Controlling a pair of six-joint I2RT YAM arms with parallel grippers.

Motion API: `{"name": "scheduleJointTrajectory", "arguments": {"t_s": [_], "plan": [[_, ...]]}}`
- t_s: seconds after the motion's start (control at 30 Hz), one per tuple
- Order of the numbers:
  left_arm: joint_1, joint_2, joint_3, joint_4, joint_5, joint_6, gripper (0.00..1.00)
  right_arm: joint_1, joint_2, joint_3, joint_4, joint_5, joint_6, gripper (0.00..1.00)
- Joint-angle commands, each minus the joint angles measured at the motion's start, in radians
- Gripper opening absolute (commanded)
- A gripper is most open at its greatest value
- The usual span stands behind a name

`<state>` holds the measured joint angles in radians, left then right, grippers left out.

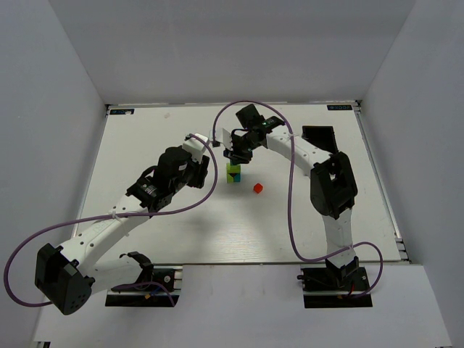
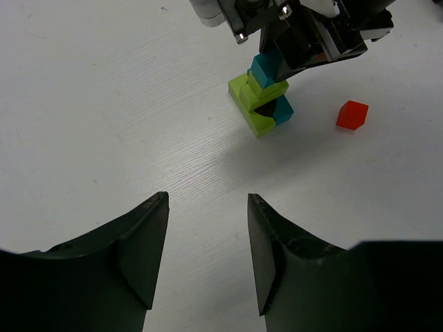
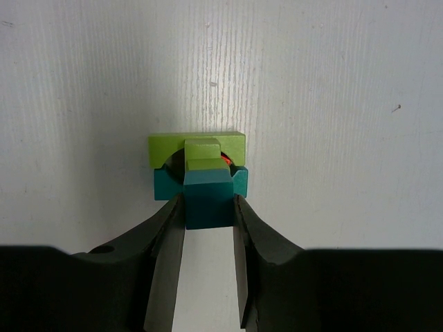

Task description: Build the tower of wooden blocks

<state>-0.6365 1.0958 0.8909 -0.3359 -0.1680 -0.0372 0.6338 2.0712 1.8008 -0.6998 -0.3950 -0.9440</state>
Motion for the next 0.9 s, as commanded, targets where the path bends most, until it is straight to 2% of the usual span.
{"name": "scheduleJointTrajectory", "arguments": {"t_s": [0.0, 0.43, 0.87], "plan": [[0.006, -0.031, -0.003, 0.008, -0.001, 0.000, 0.60, 0.003, 0.012, -0.006, 0.022, -0.008, 0.014, 0.32], [0.006, -0.031, -0.003, 0.008, -0.001, 0.000, 0.60, 0.006, 0.010, -0.011, 0.031, 0.001, 0.016, 0.36], [0.006, -0.031, -0.003, 0.008, -0.001, 0.000, 0.60, 0.003, 0.000, -0.017, 0.033, -0.002, 0.017, 0.36]]}}
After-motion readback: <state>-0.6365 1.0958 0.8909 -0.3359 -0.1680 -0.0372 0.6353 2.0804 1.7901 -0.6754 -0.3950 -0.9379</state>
